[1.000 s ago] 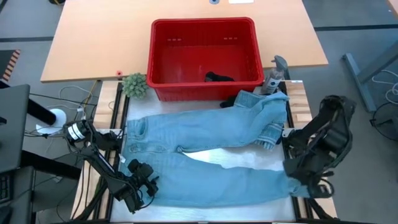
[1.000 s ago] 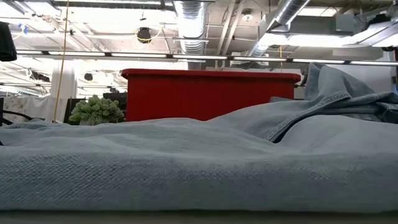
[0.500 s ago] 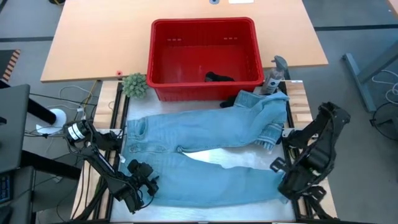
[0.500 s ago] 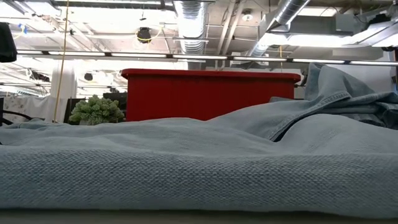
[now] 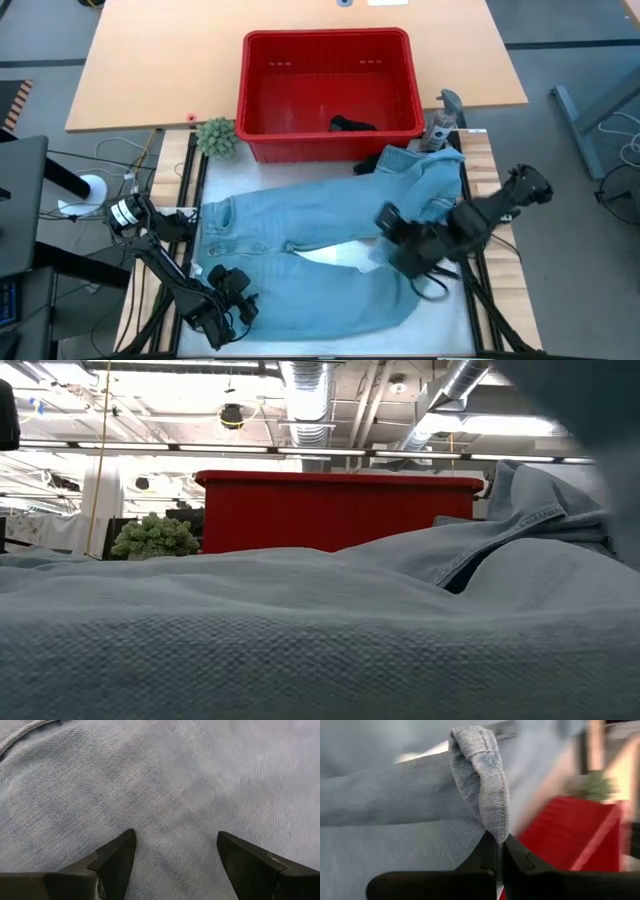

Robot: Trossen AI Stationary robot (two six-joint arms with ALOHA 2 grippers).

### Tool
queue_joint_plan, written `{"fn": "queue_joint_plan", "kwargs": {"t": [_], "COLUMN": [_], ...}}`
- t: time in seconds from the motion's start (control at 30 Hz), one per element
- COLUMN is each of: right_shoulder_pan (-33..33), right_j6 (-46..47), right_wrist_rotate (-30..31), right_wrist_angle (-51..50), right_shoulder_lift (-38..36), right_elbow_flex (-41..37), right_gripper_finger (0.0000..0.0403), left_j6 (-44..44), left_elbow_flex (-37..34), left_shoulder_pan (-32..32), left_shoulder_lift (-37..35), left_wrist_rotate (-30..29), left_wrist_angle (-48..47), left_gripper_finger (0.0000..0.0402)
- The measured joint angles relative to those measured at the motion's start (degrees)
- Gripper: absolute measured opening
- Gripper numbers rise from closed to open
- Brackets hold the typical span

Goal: Fold Laundry from Bin
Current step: Fold the blue pants

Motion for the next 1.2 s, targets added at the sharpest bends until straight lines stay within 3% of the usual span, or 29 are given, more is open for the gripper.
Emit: {"fn": "queue_joint_plan", "kwargs": {"t": [0.17,0.3,0.43,0.63,0.73,0.87,1.0,1.2], "right_shoulder_pan": [-6.8,-7.2,-4.7,2.2,7.3,12.6,13.6,15.9], "right_j6": [-8.8,-8.0,5.4,26.5,31.1,33.7,38.1,41.5], "right_wrist_rotate": [-6.1,-24.4,-42.2,-55.8,-59.5,-62.2,-67.6,-71.3], "right_wrist_angle": [24.7,32.3,23.3,3.2,-3.5,-2.4,1.5,-5.0], "right_shoulder_lift": [1.1,1.6,2.5,6.3,8.4,11.0,12.3,14.0], "right_elbow_flex": [0.0,0.1,0.1,0.0,0.0,0.0,0.0,0.0], "right_gripper_finger": [0.0028,0.0028,0.0028,0.0028,0.0028,0.0028,0.0028,0.0028], "left_j6": [-0.8,-4.9,-4.5,-0.2,3.4,7.2,8.5,7.4], "left_elbow_flex": [0.3,0.5,0.5,0.4,0.4,0.4,0.4,0.4], "left_shoulder_pan": [0.0,-0.3,-0.5,-0.5,-0.8,-1.6,-2.6,-4.0], "left_shoulder_lift": [-0.4,-0.6,-0.6,-0.7,-0.7,-0.8,-0.9,-0.9], "left_wrist_rotate": [10.2,15.2,15.4,15.2,15.6,16.9,17.7,18.0], "left_wrist_angle": [-7.2,-12.3,-13.2,-13.4,-13.7,-14.5,-15.2,-15.6], "left_gripper_finger": [0.0270,0.0270,0.0270,0.0270,0.0270,0.0270,0.0270,0.0270]}}
